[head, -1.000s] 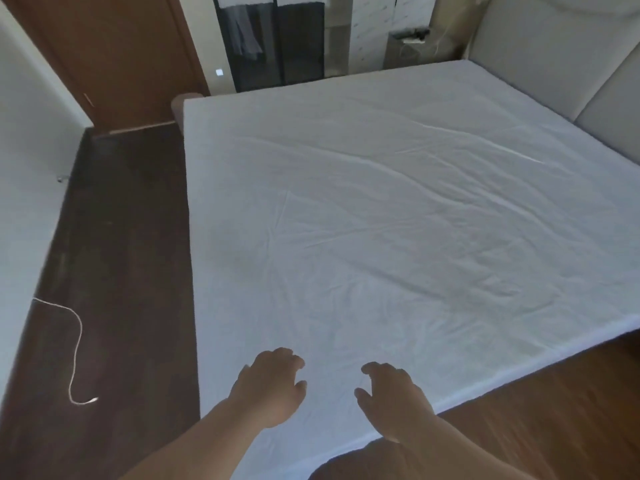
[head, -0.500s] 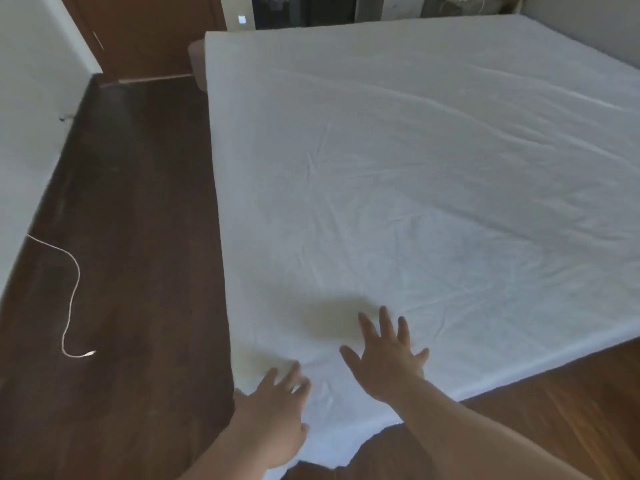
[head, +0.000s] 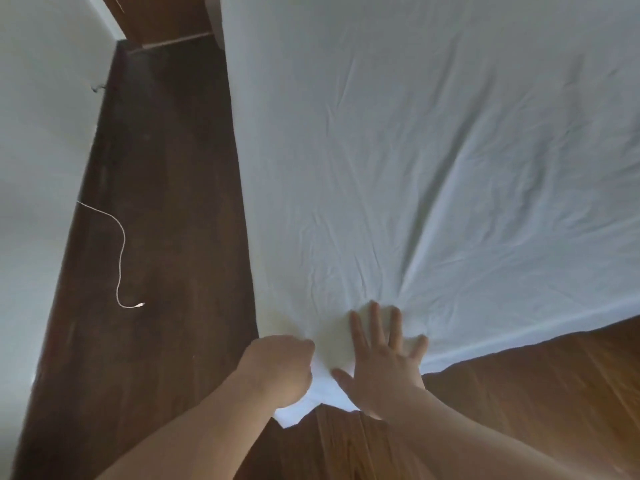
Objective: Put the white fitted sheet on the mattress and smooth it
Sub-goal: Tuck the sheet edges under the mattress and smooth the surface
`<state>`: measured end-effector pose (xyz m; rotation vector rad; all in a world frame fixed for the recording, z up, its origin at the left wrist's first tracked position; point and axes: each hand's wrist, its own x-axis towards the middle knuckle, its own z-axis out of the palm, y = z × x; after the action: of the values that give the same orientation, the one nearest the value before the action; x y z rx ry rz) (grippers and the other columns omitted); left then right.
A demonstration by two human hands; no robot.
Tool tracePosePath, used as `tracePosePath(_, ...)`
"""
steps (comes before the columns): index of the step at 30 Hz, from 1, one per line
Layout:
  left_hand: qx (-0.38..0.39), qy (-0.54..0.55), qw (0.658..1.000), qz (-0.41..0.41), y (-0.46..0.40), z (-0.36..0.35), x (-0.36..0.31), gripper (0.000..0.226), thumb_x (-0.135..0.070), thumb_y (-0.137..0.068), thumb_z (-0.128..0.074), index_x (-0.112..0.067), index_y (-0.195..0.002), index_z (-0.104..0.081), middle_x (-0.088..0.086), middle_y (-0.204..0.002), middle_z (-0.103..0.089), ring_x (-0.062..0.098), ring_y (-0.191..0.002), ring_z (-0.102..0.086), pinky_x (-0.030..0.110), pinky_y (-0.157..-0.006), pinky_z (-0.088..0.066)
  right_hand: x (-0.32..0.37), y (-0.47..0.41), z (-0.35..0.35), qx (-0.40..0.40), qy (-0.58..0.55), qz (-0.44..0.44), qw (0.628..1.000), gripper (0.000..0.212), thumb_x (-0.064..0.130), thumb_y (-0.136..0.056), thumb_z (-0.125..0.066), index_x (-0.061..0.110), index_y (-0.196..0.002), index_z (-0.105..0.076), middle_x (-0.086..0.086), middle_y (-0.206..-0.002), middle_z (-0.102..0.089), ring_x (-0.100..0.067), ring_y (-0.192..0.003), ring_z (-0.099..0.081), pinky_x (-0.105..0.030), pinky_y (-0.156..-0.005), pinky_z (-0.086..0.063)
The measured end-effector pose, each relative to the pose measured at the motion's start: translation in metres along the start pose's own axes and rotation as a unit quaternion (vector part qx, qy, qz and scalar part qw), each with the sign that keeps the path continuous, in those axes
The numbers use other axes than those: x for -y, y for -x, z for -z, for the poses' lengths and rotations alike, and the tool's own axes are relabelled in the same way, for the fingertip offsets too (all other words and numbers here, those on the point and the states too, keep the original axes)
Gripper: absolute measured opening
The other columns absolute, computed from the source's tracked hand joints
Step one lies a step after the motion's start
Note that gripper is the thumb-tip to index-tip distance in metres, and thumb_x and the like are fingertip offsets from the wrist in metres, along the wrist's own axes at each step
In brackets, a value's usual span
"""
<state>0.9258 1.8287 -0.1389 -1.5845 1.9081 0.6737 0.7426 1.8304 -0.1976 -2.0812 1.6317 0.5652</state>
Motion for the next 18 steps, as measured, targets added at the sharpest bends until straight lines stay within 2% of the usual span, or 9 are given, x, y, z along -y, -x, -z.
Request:
tracePosePath(3, 0.027, -0.002, 1.0, 0.014, 0.006, 0.011, -0.007, 0.03, -0.034, -0.105, -0.039, -0.02, -0.128, -0.052, 0.001, -0.108, -0.06, 0.024, -0.097, -0.059, 0.037, -0.079, -0.048, -0.006, 0.023, -0.004, 0.026, 0.011, 0.052, 0.998, 0.09, 0.075, -0.094, -0.025, 0.032, -0.157, 0.023, -0.006, -0.159, 0.043, -0.038, -0.147, 0.037, -0.073, -0.113, 0.003)
tracePosePath(4, 0.026, -0.011, 1.0, 0.014, 0.008, 0.013, -0.008, 0.031, -0.035, -0.105, -0.039, -0.02, -0.127, -0.053, 0.0, -0.107, -0.059, 0.023, -0.096, -0.057, 0.037, -0.081, -0.049, -0.009, 0.03, -0.003, 0.024, 0.004, 0.067, 0.997, 0.085, 0.073, -0.096, -0.026, 0.033, -0.16, 0.011, -0.005, -0.164, 0.036, -0.036, -0.15, 0.033, -0.07, -0.117, 0.001)
tracePosePath(6, -0.015, -0.021, 1.0, 0.01, 0.006, 0.013, -0.009, 0.031, -0.035, -0.104, -0.041, -0.019, -0.126, -0.055, 0.0, -0.106, -0.055, 0.022, -0.095, -0.055, 0.038, -0.083, -0.049, -0.015, 0.037, 0.006, -0.003, -0.03, 0.079, 0.996, 0.067, 0.066, -0.1, -0.03, 0.035, -0.159, -0.019, -0.001, -0.171, 0.009, -0.028, -0.156, 0.015, -0.063, -0.122, -0.003)
tracePosePath(8, -0.087, -0.032, 0.996, -0.005, -0.011, 0.014, -0.006, 0.036, -0.033, -0.102, -0.044, -0.02, -0.135, -0.05, 0.003, -0.127, -0.05, 0.026, -0.118, -0.051, 0.043, -0.093, -0.048, -0.02, 0.031, 0.021, -0.051, -0.063, 0.065, 0.995, 0.055, 0.06, -0.102, -0.032, 0.036, -0.152, -0.035, 0.006, -0.168, -0.011, -0.021, -0.156, 0.002, -0.056, -0.125, -0.006)
tracePosePath(9, -0.116, -0.03, 0.993, -0.021, -0.028, 0.016, -0.002, 0.043, -0.032, -0.102, -0.045, -0.023, -0.144, -0.043, 0.006, -0.147, -0.039, 0.029, -0.136, -0.039, 0.048, -0.104, -0.044, -0.022, 0.023, 0.028, -0.073, -0.073, 0.051, 0.993, 0.054, 0.06, -0.103, -0.032, 0.036, -0.151, -0.035, 0.006, -0.168, -0.013, -0.02, -0.156, 0.002, -0.055, -0.125, -0.006)
tracePosePath(10, -0.135, -0.026, 0.99, -0.032, -0.039, 0.02, 0.0, 0.051, -0.031, -0.102, -0.045, -0.027, -0.152, -0.033, 0.008, -0.163, -0.019, 0.033, -0.15, -0.02, 0.055, -0.115, -0.034, -0.024, 0.015, 0.035, -0.087, -0.082, 0.038, 0.992, 0.056, 0.06, -0.103, -0.032, 0.036, -0.153, -0.032, 0.006, -0.169, -0.01, -0.021, -0.156, 0.004, -0.056, -0.126, -0.005)
tracePosePath(12, -0.144, -0.031, 0.987, -0.058, -0.066, 0.023, 0.007, 0.061, -0.037, -0.104, -0.04, -0.037, -0.159, -0.012, 0.0, -0.17, 0.017, 0.037, -0.156, 0.011, 0.063, -0.123, -0.013, -0.019, -0.008, 0.04, -0.107, -0.094, -0.01, 0.99, 0.063, 0.063, -0.101, -0.03, 0.037, -0.158, -0.019, 0.004, -0.17, 0.002, -0.023, -0.157, 0.011, -0.059, -0.125, -0.002)
tracePosePath(14, -0.125, -0.039, 0.989, -0.062, -0.085, 0.016, 0.017, 0.065, -0.046, -0.105, -0.034, -0.042, -0.16, 0.001, -0.004, -0.169, 0.024, 0.041, -0.155, 0.013, 0.067, -0.121, -0.009, -0.002, -0.029, 0.038, -0.109, -0.1, -0.041, 0.988, 0.07, 0.067, -0.1, -0.027, 0.039, -0.16, -0.005, 0.005, -0.17, 0.014, -0.024, -0.156, 0.019, -0.062, -0.124, 0.001)
tracePosePath(18, -0.141, -0.104, 0.982, -0.074, -0.093, -0.006, 0.053, 0.071, -0.051, -0.104, -0.033, -0.039, -0.16, 0.009, 0.001, -0.169, 0.016, 0.046, -0.153, -0.003, 0.063, -0.115, -0.028, 0.059, -0.049, 0.019, -0.091, -0.108, -0.044, 0.989, 0.065, 0.062, -0.102, -0.018, 0.042, -0.158, 0.009, 0.008, -0.168, 0.021, -0.023, -0.154, 0.026, -0.068, -0.118, 0.008)
